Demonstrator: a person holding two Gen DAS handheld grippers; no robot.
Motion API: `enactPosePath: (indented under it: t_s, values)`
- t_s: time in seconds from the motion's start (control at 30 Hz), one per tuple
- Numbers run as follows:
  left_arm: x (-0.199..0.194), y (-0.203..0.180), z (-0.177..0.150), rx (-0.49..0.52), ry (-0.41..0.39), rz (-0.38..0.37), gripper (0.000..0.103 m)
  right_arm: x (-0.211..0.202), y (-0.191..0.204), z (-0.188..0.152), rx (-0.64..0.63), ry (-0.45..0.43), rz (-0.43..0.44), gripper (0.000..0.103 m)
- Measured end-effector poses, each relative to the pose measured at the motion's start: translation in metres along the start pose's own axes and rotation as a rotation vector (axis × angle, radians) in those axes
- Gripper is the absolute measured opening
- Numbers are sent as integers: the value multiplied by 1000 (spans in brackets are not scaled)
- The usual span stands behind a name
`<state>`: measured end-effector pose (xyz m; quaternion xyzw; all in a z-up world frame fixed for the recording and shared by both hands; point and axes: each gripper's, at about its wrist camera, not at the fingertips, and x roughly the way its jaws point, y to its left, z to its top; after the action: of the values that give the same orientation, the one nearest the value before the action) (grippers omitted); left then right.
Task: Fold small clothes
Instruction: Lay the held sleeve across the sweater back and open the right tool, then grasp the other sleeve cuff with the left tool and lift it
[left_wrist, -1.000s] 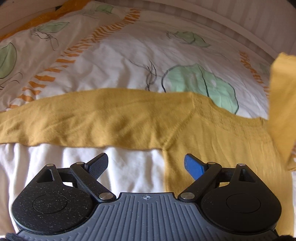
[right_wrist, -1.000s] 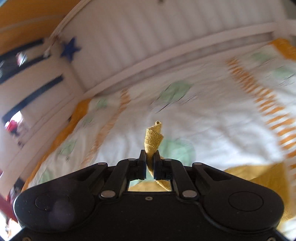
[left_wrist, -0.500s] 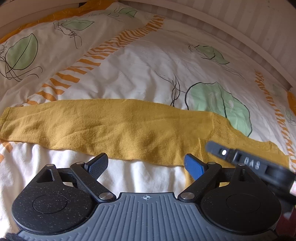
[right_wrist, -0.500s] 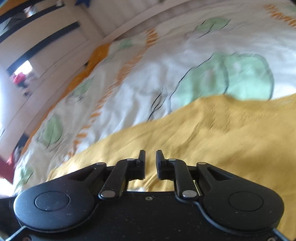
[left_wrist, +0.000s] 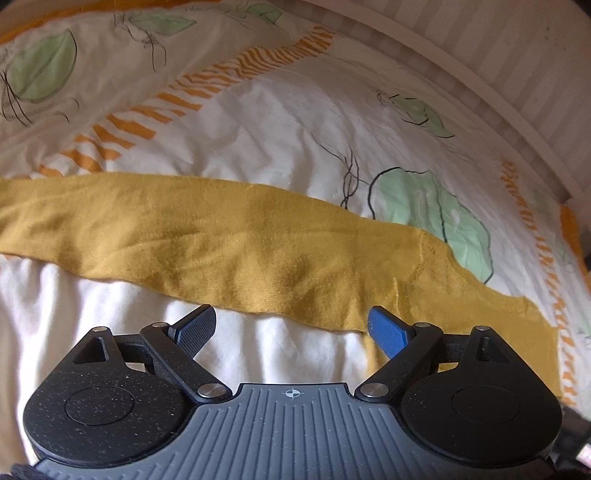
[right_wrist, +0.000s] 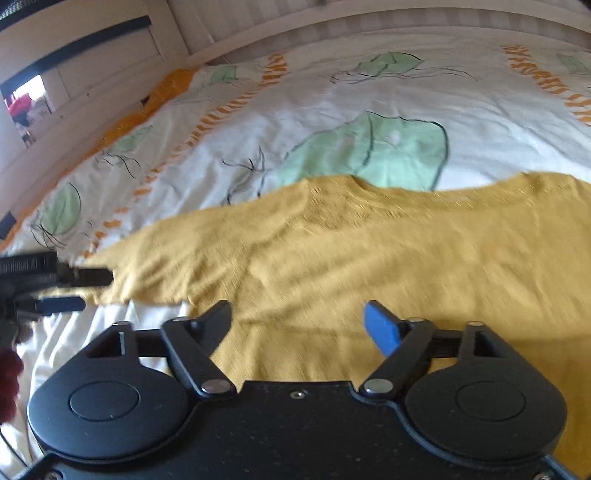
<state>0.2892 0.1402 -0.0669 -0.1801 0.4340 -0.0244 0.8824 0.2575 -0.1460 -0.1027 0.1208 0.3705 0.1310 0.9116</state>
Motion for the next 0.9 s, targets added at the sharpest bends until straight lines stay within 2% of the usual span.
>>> enactPosePath:
  t_s: [0.07, 0.13, 0.27, 0.37, 0.6, 0.9]
  values:
    - [3, 3, -1, -13, 5, -10, 90, -4, -1, -7, -1, 3, -6, 98]
    - [5, 4, -2, 5, -11, 7, 91, -11, 1, -13, 10, 7, 3, 103]
    - [4, 10, -3, 48, -45, 12, 92, -26, 2, -25, 58, 4, 44, 103]
    - [1, 24, -2, 22, -67, 22, 96, -39, 4, -33, 84, -10, 61, 103]
    - [-25, 76, 14, -69, -70, 48, 96, -63, 8, -42, 67, -12, 91, 103]
    - [-64, 168, 47, -136, -103, 191, 96, -67, 19, -44, 61, -14, 164, 103]
